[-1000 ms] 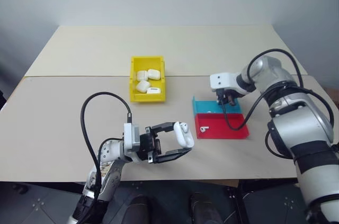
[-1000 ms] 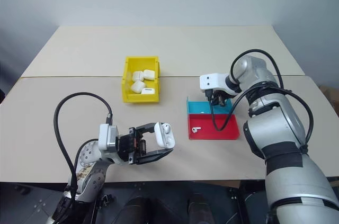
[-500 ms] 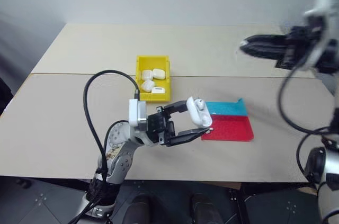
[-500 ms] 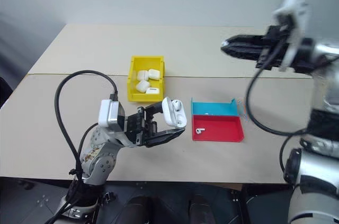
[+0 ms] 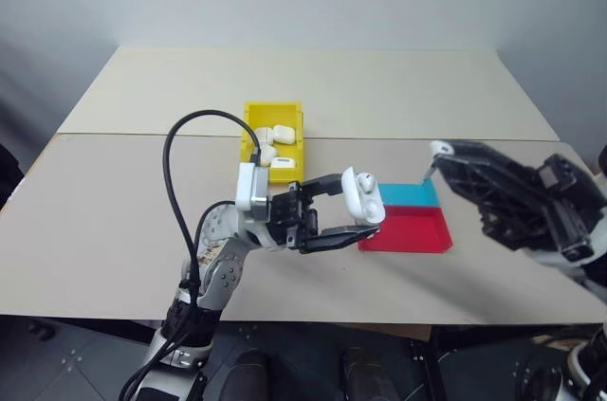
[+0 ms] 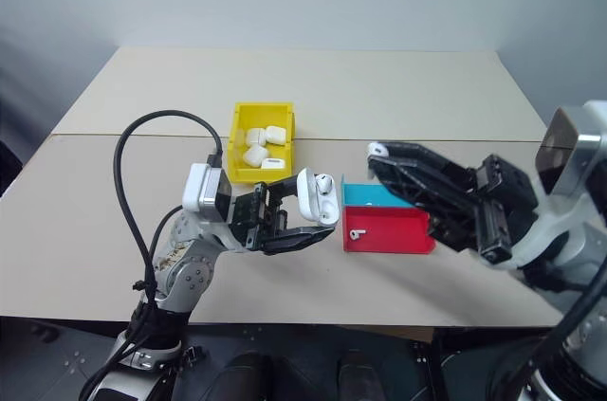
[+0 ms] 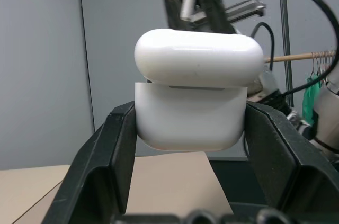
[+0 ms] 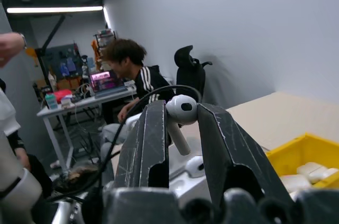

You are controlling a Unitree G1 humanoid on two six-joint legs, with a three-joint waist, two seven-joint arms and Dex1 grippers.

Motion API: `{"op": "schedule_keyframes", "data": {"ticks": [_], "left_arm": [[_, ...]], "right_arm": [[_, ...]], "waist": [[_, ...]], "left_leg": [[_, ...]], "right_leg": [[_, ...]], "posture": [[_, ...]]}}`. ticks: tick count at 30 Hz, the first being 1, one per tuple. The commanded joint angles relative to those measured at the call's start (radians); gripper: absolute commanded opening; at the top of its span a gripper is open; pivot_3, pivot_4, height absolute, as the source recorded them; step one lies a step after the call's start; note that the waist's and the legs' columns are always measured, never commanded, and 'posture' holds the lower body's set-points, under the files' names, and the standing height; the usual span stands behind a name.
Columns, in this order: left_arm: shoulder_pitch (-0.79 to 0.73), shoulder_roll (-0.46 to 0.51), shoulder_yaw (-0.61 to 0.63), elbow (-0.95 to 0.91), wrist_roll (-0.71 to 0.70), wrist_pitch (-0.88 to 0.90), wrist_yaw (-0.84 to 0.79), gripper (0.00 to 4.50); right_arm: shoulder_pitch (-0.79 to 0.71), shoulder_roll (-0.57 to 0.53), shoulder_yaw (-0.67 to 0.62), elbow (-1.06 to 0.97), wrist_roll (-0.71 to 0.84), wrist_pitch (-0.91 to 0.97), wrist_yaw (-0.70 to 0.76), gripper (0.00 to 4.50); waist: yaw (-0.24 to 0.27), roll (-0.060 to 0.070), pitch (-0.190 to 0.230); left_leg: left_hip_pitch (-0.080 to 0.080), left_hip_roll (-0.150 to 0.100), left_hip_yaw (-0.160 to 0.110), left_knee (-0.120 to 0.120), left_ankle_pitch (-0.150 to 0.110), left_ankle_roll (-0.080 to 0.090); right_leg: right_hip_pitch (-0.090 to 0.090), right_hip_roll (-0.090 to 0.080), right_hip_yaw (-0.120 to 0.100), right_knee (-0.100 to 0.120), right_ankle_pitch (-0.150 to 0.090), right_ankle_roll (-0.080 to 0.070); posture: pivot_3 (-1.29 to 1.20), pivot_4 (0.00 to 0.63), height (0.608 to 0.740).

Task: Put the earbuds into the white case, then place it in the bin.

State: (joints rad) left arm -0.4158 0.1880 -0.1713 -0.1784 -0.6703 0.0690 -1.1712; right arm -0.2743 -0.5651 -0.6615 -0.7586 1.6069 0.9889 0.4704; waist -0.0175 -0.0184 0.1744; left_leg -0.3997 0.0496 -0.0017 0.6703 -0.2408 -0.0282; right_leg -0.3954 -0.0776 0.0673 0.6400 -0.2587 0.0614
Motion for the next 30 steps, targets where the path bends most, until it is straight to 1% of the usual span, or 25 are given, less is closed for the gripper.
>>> {"op": "schedule_keyframes", "data": {"ticks": [1,5,12,18,30], "left_arm": [[-0.013,-0.001,0.012,-0.009,-0.01,-0.005,-0.013,2.77],[-0.019,0.004,0.023,0.008,-0.013,-0.009,-0.032,2.77],[-0.027,-0.017,0.024,0.028,0.004,-0.03,-0.035,2.77],[-0.016,-0.024,0.019,0.017,0.013,-0.035,-0.034,2.77],[-0.02,-0.03,0.021,0.037,0.028,-0.05,-0.032,2.77]], "right_arm": [[0.028,-0.045,0.041,-0.028,0.065,-0.099,-0.05,0.68],[0.059,-0.077,0.134,-0.051,0.081,-0.159,-0.092,0.68],[0.083,-0.128,0.231,-0.048,0.06,-0.224,-0.116,0.68],[0.106,-0.159,0.273,-0.051,0.039,-0.256,-0.108,0.68],[0.16,-0.174,0.321,-0.057,-0.031,-0.289,-0.087,0.68]], "waist": [[-0.001,0.0,0.0],[-0.001,0.0,0.0],[0.003,0.0,0.0],[0.003,-0.001,0.0],[0.003,-0.001,0.0]], "left_leg": [[0.001,0.0,0.0,0.0,0.0,0.0],[0.001,0.0,0.0,0.0,0.0,0.0],[0.0,0.0,0.0,0.0,0.0,0.0],[0.0,0.0,-0.001,0.0,0.0,0.0],[0.0,0.0,-0.001,0.0,0.0,0.0]], "right_leg": [[0.001,0.0,0.0,0.0,0.0,0.0],[0.001,0.001,0.0,0.0,0.0,0.0],[0.001,0.0,0.0,-0.001,0.0,0.0],[0.001,0.0,0.0,-0.002,0.0,0.0],[0.001,0.0,0.0,-0.002,0.0,0.0]], "posture": [[0.0,0.15,0.74],[0.0,0.15,0.74],[0.0,0.15,0.74],[0.0,0.15,0.74],[0.0,0.15,0.74]]}}
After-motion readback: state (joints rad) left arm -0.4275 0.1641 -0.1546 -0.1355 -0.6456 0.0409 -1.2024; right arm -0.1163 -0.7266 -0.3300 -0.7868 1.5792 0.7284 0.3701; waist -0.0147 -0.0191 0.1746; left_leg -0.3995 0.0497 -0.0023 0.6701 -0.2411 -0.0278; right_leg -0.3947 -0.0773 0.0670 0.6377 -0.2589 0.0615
